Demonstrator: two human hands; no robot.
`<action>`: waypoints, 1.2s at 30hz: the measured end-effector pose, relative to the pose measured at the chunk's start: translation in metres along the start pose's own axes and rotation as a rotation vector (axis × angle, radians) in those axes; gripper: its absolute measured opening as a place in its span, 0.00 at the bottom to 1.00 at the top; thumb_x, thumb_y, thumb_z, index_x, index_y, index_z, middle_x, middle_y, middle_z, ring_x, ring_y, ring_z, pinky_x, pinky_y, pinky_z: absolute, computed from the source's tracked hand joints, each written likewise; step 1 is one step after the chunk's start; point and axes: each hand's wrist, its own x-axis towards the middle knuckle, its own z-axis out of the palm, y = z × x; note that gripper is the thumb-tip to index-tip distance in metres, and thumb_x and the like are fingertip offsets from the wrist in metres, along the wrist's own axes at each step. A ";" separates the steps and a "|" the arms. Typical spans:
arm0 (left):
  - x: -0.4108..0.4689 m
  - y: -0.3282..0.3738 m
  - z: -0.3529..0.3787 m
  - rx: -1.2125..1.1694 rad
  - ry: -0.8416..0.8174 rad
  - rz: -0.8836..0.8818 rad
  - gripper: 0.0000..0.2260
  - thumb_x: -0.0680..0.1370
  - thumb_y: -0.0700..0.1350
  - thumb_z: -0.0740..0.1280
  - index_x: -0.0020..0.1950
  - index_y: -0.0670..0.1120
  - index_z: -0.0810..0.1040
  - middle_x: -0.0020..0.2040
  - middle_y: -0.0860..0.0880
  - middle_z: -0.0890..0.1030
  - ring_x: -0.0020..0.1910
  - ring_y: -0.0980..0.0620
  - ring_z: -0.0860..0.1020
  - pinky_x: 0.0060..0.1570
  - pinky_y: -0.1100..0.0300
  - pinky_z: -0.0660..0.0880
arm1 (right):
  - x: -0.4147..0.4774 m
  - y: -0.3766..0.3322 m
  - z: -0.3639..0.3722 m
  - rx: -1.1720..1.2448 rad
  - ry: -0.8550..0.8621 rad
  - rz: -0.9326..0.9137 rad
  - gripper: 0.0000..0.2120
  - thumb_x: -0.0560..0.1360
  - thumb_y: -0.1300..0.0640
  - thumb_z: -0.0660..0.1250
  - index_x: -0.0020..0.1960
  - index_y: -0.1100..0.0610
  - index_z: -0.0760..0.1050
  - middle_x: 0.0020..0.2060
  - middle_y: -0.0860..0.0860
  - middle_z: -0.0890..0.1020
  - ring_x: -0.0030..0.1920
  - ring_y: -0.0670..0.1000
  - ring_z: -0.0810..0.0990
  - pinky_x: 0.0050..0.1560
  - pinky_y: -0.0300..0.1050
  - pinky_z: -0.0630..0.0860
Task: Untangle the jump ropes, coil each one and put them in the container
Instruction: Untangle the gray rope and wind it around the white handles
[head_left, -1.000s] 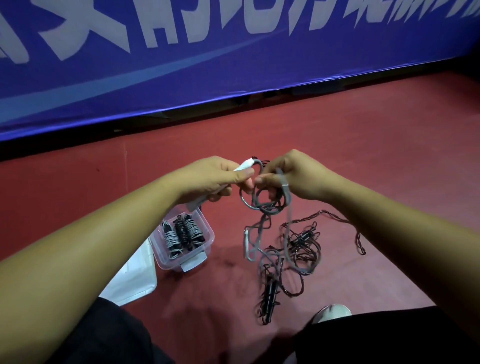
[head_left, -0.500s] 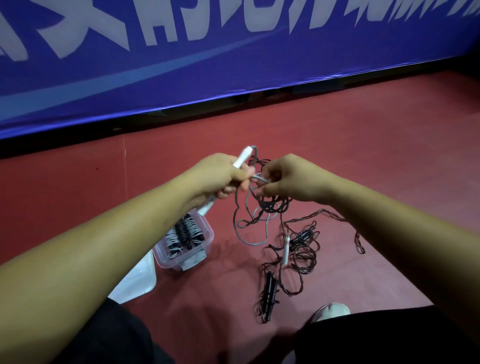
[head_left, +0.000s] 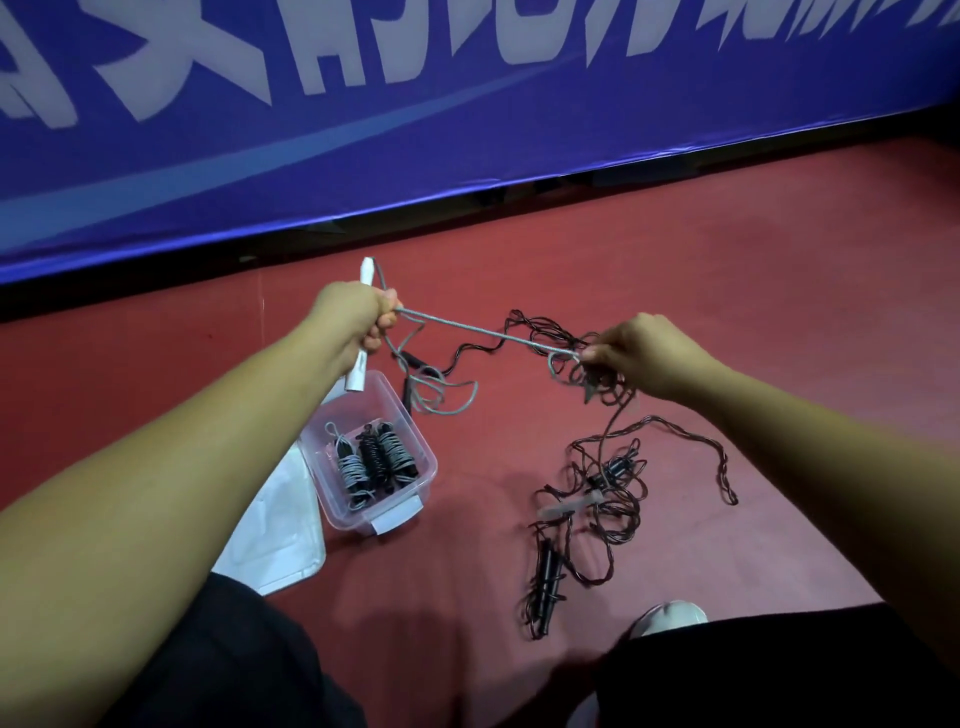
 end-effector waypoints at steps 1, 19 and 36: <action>0.007 -0.007 -0.003 0.020 0.029 -0.009 0.14 0.84 0.40 0.57 0.38 0.45 0.69 0.16 0.55 0.64 0.14 0.60 0.56 0.16 0.70 0.52 | 0.000 0.005 0.000 0.084 0.046 0.050 0.14 0.80 0.50 0.67 0.42 0.57 0.83 0.33 0.52 0.84 0.31 0.48 0.78 0.36 0.43 0.75; -0.034 -0.003 0.021 0.619 -0.333 0.377 0.24 0.81 0.58 0.62 0.73 0.46 0.70 0.71 0.48 0.74 0.70 0.51 0.71 0.70 0.58 0.64 | -0.016 -0.081 -0.016 0.781 -0.009 -0.067 0.17 0.84 0.55 0.61 0.38 0.60 0.75 0.26 0.50 0.76 0.26 0.48 0.72 0.29 0.41 0.70; -0.060 0.006 0.047 0.498 -0.383 0.855 0.06 0.77 0.38 0.70 0.47 0.50 0.80 0.44 0.48 0.82 0.40 0.60 0.77 0.42 0.67 0.72 | -0.010 -0.085 -0.032 1.284 -0.226 0.074 0.17 0.77 0.61 0.61 0.29 0.55 0.73 0.28 0.52 0.63 0.28 0.49 0.60 0.30 0.40 0.63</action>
